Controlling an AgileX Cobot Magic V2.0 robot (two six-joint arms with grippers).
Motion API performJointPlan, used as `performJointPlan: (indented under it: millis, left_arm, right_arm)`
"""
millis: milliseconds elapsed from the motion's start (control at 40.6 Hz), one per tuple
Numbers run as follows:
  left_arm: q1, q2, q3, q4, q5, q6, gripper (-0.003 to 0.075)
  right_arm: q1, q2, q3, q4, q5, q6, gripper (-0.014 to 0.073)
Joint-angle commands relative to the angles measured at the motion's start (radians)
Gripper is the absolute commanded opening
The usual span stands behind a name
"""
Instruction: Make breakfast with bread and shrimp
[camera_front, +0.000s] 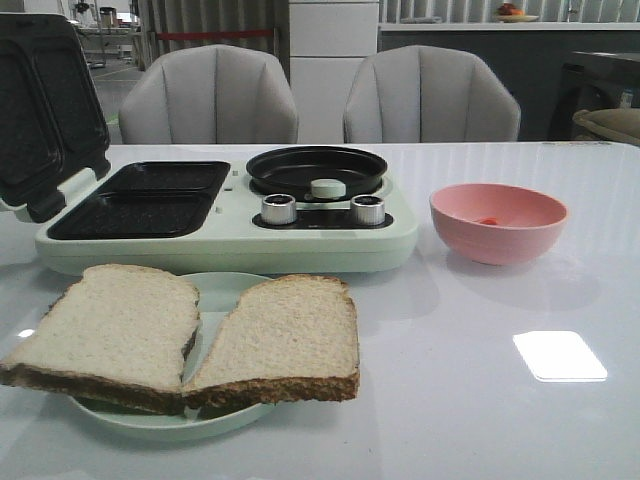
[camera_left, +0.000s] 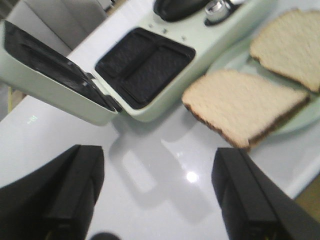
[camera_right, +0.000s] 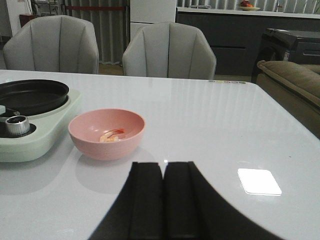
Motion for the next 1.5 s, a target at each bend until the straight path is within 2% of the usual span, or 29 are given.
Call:
performJointPlan:
  millis: [0,369,517,1108,1330,1477]
  left_arm:
    - [-0.063,0.058,-0.033,0.094,0.002,0.01,0.0521]
    - [-0.349,0.374,-0.033,0.378,0.047,-0.002,0.0521]
    - [-0.431,0.516,-0.051,0.513,0.03,-0.093,0.0521]
    - [-0.42,0.992,-0.218,0.676,0.004,-0.202,0.0521]
    - [-0.389,1.074,-0.232,0.74,0.032,-0.213,0.0521]
    - [-0.39,1.093,-0.234,0.812,0.032,-0.281,0.0521]
  right_arm:
    - [-0.005,-0.009,-0.003,-0.003,-0.088,-0.002,-0.0023]
    - [-0.005,-0.009,-0.003,-0.003,-0.088,-0.002,-0.0023]
    - [-0.005,-0.009,-0.003,-0.003,-0.088,-0.002,-0.0023]
    - [-0.005,-0.009,-0.003,-0.003,-0.088,-0.002,-0.0023]
    - [-0.005,-0.009,-0.003,-0.003,-0.088,-0.002,-0.0023]
    - [-0.005,-0.009,-0.003,-0.003,-0.088,-0.002,-0.0023]
